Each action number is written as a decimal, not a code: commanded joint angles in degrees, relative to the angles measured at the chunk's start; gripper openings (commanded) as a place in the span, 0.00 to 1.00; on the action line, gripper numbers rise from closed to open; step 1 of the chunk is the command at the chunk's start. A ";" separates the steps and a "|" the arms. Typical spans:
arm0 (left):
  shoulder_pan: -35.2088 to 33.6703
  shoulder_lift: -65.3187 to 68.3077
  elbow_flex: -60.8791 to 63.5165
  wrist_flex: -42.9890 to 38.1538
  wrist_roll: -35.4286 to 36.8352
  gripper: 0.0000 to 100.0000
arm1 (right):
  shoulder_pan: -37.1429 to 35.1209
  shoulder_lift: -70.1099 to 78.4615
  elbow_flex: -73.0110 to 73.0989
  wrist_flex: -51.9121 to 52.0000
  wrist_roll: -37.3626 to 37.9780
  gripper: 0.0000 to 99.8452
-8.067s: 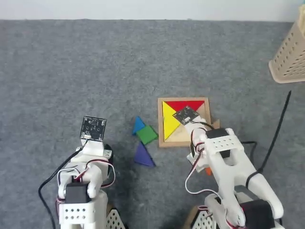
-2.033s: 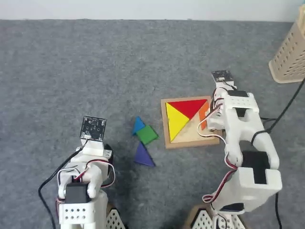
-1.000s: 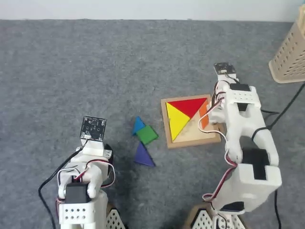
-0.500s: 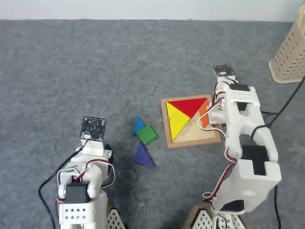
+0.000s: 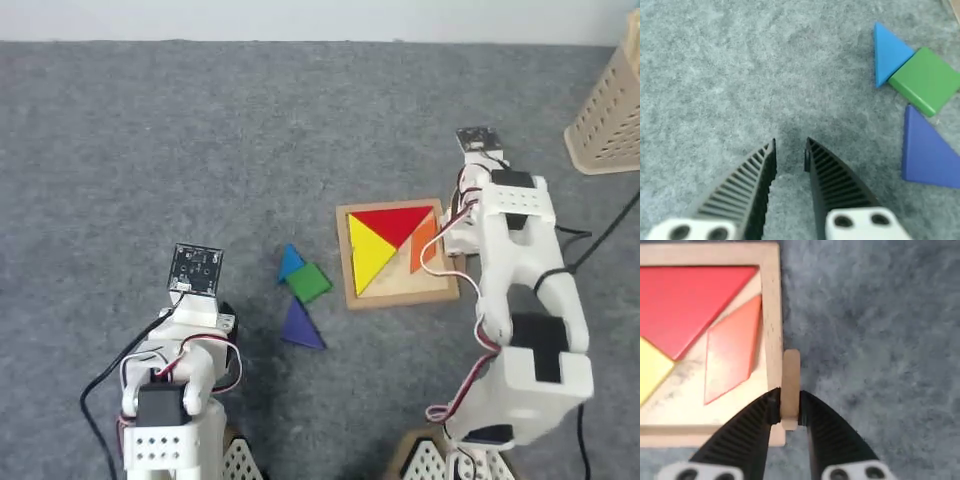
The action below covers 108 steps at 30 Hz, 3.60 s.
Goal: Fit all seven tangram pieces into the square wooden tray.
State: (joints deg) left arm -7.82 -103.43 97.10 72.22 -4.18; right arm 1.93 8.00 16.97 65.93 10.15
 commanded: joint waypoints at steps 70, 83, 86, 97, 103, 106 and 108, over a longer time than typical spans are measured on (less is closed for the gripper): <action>-0.09 -0.97 -0.48 0.18 -0.44 0.09 | -12.53 5.49 -9.93 2.42 -15.65 0.01; -0.09 -0.97 -0.48 0.18 -0.44 0.09 | -7.78 5.93 -8.88 0.40 -12.48 0.01; -0.09 -0.97 -0.48 0.18 -0.44 0.09 | -6.55 7.08 -9.23 0.57 -10.20 0.01; -0.18 -0.97 -0.48 0.18 -0.44 0.09 | -3.03 16.92 -18.11 1.45 -6.33 0.01; -0.18 -0.97 -0.48 0.18 -0.44 0.09 | -2.77 18.51 -25.76 5.14 -6.07 0.01; -0.18 -0.97 -0.48 0.18 -0.44 0.09 | -3.30 15.16 -27.25 6.55 -6.15 0.01; -0.18 -0.97 -0.48 0.18 -0.44 0.09 | -4.53 12.00 -26.99 8.66 -6.33 0.01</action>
State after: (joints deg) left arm -7.82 -103.43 97.10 72.22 -4.18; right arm -1.49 26.90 -6.86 71.74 3.30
